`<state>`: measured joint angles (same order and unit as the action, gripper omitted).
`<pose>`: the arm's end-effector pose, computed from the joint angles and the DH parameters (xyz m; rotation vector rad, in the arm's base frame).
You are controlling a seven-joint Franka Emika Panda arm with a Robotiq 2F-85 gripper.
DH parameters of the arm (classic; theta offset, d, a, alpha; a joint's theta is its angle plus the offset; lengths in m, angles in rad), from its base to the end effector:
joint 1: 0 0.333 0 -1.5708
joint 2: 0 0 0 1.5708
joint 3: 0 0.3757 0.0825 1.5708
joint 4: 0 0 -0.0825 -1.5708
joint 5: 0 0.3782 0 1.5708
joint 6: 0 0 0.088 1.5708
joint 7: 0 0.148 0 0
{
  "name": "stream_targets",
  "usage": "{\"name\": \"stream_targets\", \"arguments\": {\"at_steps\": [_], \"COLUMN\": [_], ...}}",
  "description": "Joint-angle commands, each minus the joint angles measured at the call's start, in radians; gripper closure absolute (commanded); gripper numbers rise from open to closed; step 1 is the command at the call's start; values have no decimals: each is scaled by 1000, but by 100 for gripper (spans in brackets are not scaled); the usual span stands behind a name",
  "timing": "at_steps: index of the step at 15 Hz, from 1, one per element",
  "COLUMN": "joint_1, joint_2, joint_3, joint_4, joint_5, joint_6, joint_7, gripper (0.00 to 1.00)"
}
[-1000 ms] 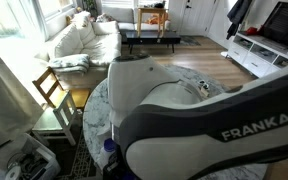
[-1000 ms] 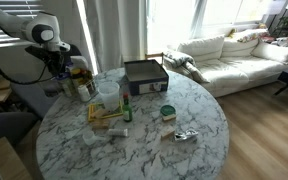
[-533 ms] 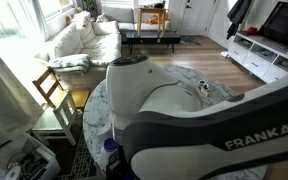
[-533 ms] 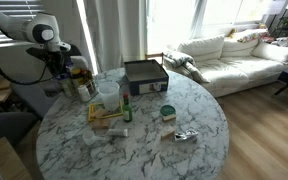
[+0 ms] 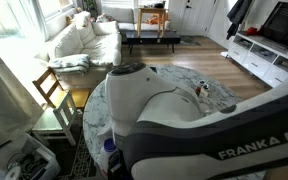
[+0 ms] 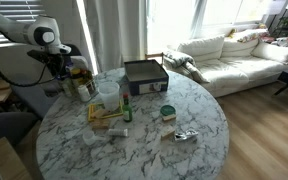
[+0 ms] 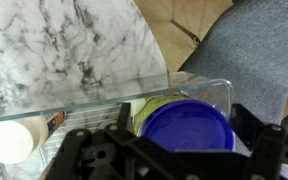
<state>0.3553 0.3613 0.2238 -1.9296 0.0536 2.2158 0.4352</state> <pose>0.5258 0.3388 0.3193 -3.0598 -0.1513 0.1802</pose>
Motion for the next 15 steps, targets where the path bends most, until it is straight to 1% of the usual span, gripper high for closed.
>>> {"name": "stream_targets", "arguments": {"at_steps": [1, 9, 15], "joint_1": [19, 29, 31], "joint_2": [7, 35, 35], "joint_3": [-14, -18, -30], "joint_4": [-14, -7, -10], "joint_5": [-17, -26, -41], "joint_6": [32, 87, 81], "joint_7": [31, 24, 25], "gripper": [0, 0, 0]}}
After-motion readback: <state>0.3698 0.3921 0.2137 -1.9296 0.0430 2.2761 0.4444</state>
